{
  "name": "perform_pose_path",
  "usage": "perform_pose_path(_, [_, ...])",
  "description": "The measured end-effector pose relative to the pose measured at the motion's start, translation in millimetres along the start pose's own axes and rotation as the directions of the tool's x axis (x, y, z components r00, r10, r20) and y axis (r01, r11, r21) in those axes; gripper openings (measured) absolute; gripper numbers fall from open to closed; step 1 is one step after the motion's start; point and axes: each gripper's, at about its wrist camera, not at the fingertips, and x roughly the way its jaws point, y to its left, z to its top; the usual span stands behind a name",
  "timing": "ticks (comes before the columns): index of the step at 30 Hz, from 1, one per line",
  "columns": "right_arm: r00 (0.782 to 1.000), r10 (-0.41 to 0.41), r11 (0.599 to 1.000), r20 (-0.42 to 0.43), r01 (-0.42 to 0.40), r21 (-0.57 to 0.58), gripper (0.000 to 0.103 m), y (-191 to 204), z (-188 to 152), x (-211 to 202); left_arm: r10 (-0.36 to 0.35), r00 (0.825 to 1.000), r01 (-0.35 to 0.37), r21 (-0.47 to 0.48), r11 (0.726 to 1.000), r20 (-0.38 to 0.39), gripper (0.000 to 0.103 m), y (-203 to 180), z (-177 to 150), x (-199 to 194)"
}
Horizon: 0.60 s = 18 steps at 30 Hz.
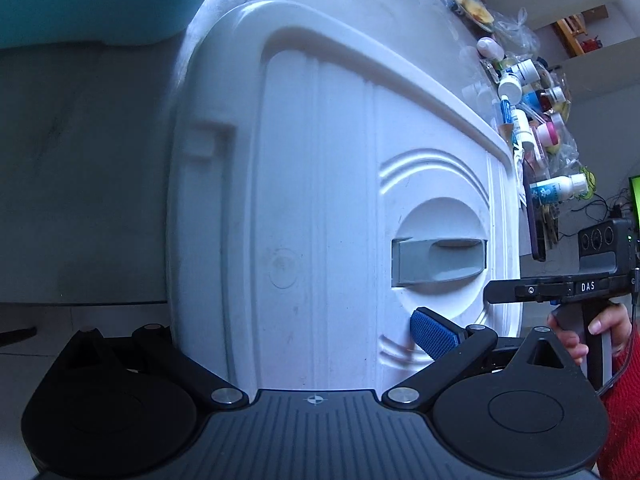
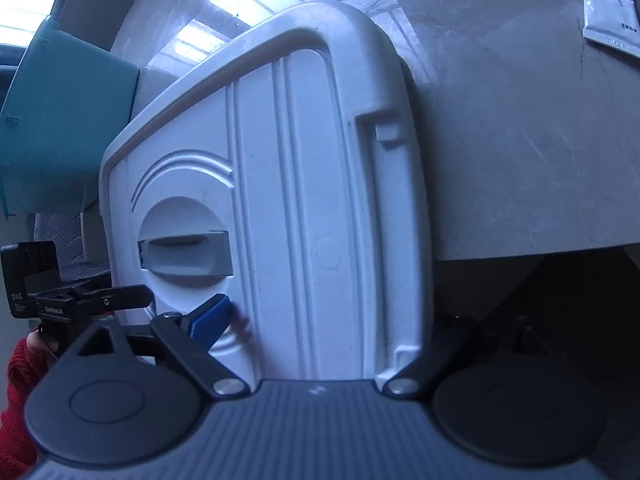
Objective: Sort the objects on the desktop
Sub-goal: 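Lift the white lid with both tools and tilt it upright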
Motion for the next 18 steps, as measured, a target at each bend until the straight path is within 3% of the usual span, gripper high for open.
perform_pose_path(2, [1.0,-0.017,1.0,0.015,0.017,-0.017,0.094,5.6,-0.1,-1.5,0.029,0.999,-0.029,0.01,1.0,0.018,0.103,-9.1,0.5,1.0])
perform_pose_path(10, [0.994,-0.074,0.993,0.077,0.081,-0.091,0.095,24.9,-5.9,-15.4,0.01,0.999,-0.007,-0.058,0.998,0.052,0.103,-2.8,-8.9,-18.2])
perform_pose_path(18, [0.994,-0.052,0.995,0.093,0.059,-0.076,0.096,23.6,-14.2,-18.3,0.033,0.997,-0.031,-0.024,0.999,0.068,0.103,-20.5,-18.0,-29.5])
